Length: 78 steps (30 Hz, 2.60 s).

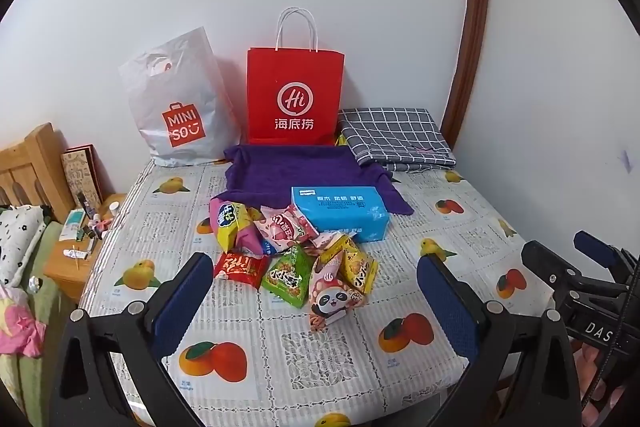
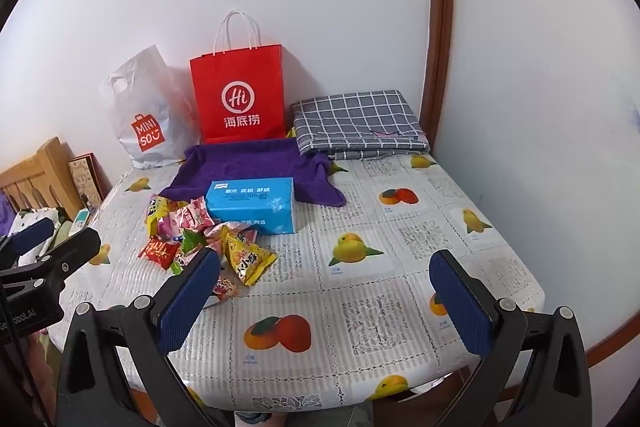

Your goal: Organize snacks

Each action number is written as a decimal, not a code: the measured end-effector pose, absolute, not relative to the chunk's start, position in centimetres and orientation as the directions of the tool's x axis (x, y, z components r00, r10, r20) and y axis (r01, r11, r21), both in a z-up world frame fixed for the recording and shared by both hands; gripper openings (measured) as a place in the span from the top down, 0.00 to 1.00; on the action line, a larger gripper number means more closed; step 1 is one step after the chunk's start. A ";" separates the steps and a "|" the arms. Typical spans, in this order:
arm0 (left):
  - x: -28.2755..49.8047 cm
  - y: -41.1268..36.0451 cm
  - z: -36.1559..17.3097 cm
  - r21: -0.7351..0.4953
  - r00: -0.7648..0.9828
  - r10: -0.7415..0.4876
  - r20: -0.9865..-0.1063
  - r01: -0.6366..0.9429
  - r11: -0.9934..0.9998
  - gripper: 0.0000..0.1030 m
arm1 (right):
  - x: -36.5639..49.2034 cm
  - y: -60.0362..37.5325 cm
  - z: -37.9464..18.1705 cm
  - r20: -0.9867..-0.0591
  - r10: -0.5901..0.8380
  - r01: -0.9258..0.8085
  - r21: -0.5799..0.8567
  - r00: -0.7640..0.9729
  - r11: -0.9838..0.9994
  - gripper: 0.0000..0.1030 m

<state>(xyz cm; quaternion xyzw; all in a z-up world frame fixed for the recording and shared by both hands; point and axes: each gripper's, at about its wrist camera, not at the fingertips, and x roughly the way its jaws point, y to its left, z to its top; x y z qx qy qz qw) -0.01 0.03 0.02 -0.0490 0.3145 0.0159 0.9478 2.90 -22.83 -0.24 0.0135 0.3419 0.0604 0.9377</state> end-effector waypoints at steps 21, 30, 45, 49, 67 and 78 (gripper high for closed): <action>0.1 -0.4 1.0 -0.092 0.802 -0.008 -0.598 -0.059 0.994 0.01 | 2.0 -23.4 0.4 -0.612 0.130 -0.096 0.088 0.780 0.991 0.00; 0.0 -0.3 0.8 -0.084 0.803 -0.001 -0.596 -0.062 0.995 0.01 | 1.9 -23.2 0.4 -0.614 0.132 -0.099 0.087 0.778 0.991 0.00; -0.1 -0.2 0.7 -0.062 0.810 0.012 -0.587 -0.059 0.996 0.01 | 1.4 -22.7 0.5 -0.608 0.131 -0.108 0.075 0.783 0.991 0.00; -0.2 -0.2 0.8 -0.039 0.819 0.029 -0.573 -0.063 0.997 0.01 | 1.4 -22.7 0.5 -0.607 0.134 -0.108 0.079 0.783 0.991 0.00; 1.0 -0.1 -0.1 -0.020 0.821 0.034 -0.570 -0.055 0.998 0.01 | 2.0 -21.6 0.0 -0.606 0.175 -0.152 0.089 0.776 0.984 0.00; 4.2 3.3 -3.6 -0.028 0.777 0.070 -0.626 -0.111 0.993 0.01 | 5.0 -19.8 -2.9 -0.640 0.187 -0.179 0.078 0.746 0.981 0.01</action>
